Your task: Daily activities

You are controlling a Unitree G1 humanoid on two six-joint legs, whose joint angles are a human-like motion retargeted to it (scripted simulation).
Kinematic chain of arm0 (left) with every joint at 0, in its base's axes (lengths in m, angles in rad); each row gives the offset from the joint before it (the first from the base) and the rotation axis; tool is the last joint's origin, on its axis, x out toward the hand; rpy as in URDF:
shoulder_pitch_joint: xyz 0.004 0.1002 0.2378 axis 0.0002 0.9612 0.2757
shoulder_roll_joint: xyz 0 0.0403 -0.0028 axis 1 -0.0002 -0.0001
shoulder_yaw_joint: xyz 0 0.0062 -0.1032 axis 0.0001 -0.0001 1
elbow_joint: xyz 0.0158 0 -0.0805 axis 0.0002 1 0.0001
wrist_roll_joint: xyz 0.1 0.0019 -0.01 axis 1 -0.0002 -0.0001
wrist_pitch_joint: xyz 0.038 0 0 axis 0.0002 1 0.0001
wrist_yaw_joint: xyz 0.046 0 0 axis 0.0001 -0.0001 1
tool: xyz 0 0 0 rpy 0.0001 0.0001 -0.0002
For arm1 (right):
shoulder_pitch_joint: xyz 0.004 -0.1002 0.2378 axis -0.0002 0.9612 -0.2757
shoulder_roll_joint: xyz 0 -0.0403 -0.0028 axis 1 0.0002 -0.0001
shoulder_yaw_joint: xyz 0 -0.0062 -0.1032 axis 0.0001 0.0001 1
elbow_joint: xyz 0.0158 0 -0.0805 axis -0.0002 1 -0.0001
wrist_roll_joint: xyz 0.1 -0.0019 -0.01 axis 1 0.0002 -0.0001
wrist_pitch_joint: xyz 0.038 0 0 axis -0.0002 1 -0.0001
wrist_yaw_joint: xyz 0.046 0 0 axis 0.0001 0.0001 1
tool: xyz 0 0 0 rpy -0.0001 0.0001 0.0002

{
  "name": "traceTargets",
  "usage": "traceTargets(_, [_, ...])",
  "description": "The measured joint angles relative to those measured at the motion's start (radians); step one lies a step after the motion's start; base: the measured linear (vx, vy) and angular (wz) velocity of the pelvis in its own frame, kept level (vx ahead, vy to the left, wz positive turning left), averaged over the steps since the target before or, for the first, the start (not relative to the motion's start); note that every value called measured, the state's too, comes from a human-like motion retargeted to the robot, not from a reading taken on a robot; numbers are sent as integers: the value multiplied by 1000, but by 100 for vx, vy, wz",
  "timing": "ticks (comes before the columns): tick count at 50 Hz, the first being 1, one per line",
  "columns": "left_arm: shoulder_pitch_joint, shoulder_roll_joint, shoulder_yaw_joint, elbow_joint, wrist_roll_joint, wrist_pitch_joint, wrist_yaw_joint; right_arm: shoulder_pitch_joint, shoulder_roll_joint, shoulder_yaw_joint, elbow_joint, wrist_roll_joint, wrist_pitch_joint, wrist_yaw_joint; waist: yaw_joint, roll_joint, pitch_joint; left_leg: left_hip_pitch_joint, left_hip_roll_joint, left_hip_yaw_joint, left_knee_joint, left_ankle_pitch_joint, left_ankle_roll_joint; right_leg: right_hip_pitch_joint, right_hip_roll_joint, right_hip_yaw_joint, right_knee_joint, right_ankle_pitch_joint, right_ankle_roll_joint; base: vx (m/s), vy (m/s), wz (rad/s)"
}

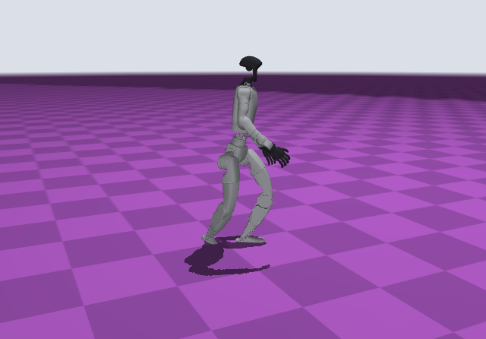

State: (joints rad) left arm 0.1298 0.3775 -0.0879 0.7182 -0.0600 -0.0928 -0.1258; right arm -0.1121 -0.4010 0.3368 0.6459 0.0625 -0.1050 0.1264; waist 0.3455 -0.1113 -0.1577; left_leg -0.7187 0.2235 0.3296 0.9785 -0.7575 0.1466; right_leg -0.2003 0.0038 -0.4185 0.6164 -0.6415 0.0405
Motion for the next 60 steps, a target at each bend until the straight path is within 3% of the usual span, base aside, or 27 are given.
traceTargets(2, [18,33,22,-53,11,-1,11,-34,47,76,-41,-12,8,37,-17,-98,28,58,-149,8,-86,20,27,-54,-159,-4,229,-24,25,28,13,208])
traceTargets(5, [10,55,16,-82,34,-8,28,-73,91,176,-90,-11,13,86,-1,-162,44,90,-266,-38,-140,29,38,-120,-313,-9,487,15,15,25,6,206])
traceTargets(7, [-17,75,16,-84,47,-5,41,-126,121,244,-123,9,24,133,-33,-259,73,153,-431,-71,-300,104,47,-205,-457,56,639,10,29,24,-1,273])
traceTargets(12, [-68,96,-26,-61,62,3,61,-233,146,395,-260,98,46,244,-51,-322,91,239,-563,-239,-444,183,9,-350,-541,154,706,-47,23,21,-13,231])
traceTargets(15, [-78,109,-61,-61,77,2,58,-300,126,450,-388,204,66,290,-72,-333,82,285,-591,-344,-510,222,-22,-419,-524,205,628,-69,42,17,-21,187])
traceTargets(18, [-55,130,-88,-97,91,-5,41,-360,61,467,-548,356,91,308,-93,-327,48,315,-576,-435,-568,251,-48,-453,-447,259,502,-50,74,15,-22,143])
traceTargets(20, [-21,151,-94,-143,92,-9,23,-391,-12,458,-678,480,114,297,-100,-312,10,329,-537,-483,-609,263,-64,-448,-369,282,399,-20,87,13,-21,101])
traceTargets(25, [91,176,-72,-227,58,-20,17,-452,-189,390,-918,700,107,270,-115,-318,-40,298,-505,-505,-522,219,-76,-398,-302,291,300,-10,93,11,-18,43])
traceTargets(27, [138,179,-46,-249,28,-22,23,-486,-286,349,-1012,784,94,255,-128,-317,-60,278,-480,-495,-461,184,-82,-370,-275,273,266,-16,87,13,-16,-19])
traceTargets(29, [186,176,-9,-273,-13,-16,27,-524,-416,303,-1130,886,86,220,-133,-275,-84,263,-402,-488,-385,130,-96,-310,-187,239,173,8,71,14,-14,-67])
traceTargets(34, [265,137,31,-267,-94,-8,57,-635,-659,221,-1244,970,31,190,-201,-257,-116,235,-338,-440,-203,34,-102,-276,-125,244,190,-21,69,10,-9,-65])
traceTargets(35, [273,127,36,-268,-111,-6,64,-662,-708,205,-1262,979,18,182,-217,-245,-122,234,-319,-430,-170,14,-105,-267,-105,248,187,-26,67,14,-9,-126])
traceTargets(37, [258,92,44,-282,-156,2,81,-771,-821,196,-1289,999,-27,144,-219,-150,-105,261,-204,-419,-115,-33,-126,-174,18,253,51,26,47,14,-8,-148])
traceTargets(40, [235,63,47,-324,-215,2,113,-915,-928,146,-1283,959,-108,76,-271,-89,-95,270,-134,-384,-43,-59,-146,-136,80,282,19,32,38,9,-6,-110])
traceTargets(50, [92,41,69,-510,-437,-53,186,-1270,-1034,-46,-1174,694,-385,-374,-439,180,-13,303,166,-276,169,-87,-253,-10,300,385,-109,87,18,8,-6,-103])
traceTargets(55, [51,34,80,-587,-513,-84,219,-1303,-1028,-91,-1162,618,-423,-510,-467,278,32,294,293,-257,253,-64,-283,37,380,416,-164,118,16,7,-5,-65])
traceTargets(60, [25,50,89,-635,-519,-75,215,-1335,-1011,-37,-1214,574,-388,-504,-428,286,57,232,342,-263,309,0,-273,82,400,448,-257,165,18,8,-2,-28])
